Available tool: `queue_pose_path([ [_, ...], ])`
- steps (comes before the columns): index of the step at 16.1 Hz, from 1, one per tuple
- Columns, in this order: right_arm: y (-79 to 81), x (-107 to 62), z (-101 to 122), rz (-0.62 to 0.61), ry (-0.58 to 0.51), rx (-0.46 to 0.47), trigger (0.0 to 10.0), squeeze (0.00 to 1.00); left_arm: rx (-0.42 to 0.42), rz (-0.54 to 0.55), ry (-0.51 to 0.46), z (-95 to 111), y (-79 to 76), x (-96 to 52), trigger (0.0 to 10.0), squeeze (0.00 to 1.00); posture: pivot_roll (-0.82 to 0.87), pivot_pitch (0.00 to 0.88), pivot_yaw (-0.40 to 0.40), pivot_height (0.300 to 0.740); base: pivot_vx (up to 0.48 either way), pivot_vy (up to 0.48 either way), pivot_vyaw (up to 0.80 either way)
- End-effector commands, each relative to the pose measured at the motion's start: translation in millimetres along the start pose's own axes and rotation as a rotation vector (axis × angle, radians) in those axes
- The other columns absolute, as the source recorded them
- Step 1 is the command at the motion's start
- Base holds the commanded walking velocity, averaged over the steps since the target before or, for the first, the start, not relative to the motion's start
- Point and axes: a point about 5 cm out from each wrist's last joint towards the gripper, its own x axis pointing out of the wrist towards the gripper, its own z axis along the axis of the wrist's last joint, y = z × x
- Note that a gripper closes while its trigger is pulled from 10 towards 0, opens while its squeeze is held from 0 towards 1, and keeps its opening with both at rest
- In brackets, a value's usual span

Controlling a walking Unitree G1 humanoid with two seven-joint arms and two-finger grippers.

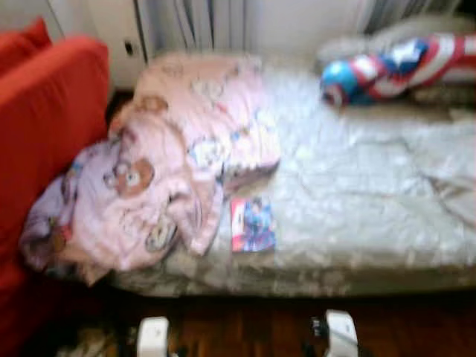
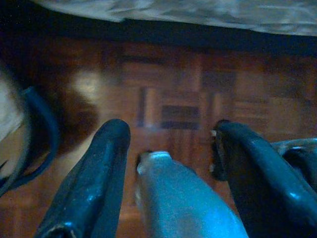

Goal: Clean up the room

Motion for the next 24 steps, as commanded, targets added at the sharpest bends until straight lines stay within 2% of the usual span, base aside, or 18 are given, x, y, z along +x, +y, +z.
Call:
queue_pose_path([
  [1,5.8,-0.6,-7,0.009,0.009,-0.002,10.0,0.0,0.019,0.01,0.042,-12,2.2,-3.3,10.0,0.0,0.06,0.105,-0.036,0.74,0.0,0.0,0.0],
  [4,7.1,-1.0,-9,0.009,-0.002,0.004,10.0,0.0,0.031,0.007,0.045,-12,0.8,-3.0,10.0,0.0,0.06,0.096,-0.034,0.74,0.0,0.0,0.0],
  [7,0.0,-1.8,-9,0.002,-0.006,-0.003,10.0,0.0,0.043,0.023,0.033,-4,13.3,-2.6,10.0,0.0,0.06,0.079,-0.034,0.74,0.0,0.0,0.0],
  [12,0.8,-1.5,-7,0.004,-0.014,-0.008,10.0,0.0,0.058,0.027,0.034,-3,17.1,-2.8,10.0,0.0,0.05,0.062,-0.028,0.74,0.0,0.0,0.0],
  [13,-3.8,-1.5,-4,0.001,-0.018,-0.009,10.0,0.0,0.062,0.028,0.035,-3,18.0,-3.0,10.0,0.0,0.06,0.06,-0.026,0.74,0.0,-0.24,0.0],
  [18,-5.2,-1.6,-3,0.003,-0.019,-0.009,10.0,0.0,0.077,0.03,0.039,-1,19.4,-2.5,10.0,0.0,0.06,0.066,-0.012,0.74,0.0,-0.35,0.0],
  [21,-16.5,-3.6,-6,-0.008,-0.016,-0.001,10.0,0.0,0.079,0.027,0.034,0,18.3,-2.0,10.0,0.0,0.06,0.079,-0.01,0.74,0.0,-0.378,0.0],
  [24,-12.8,-3.2,-6,-0.009,-0.015,0.003,10.0,0.0,0.077,0.03,0.033,-4,27.3,-5.8,10.0,0.0,0.05,0.093,-0.009,0.74,0.0,-0.405,0.0],
])
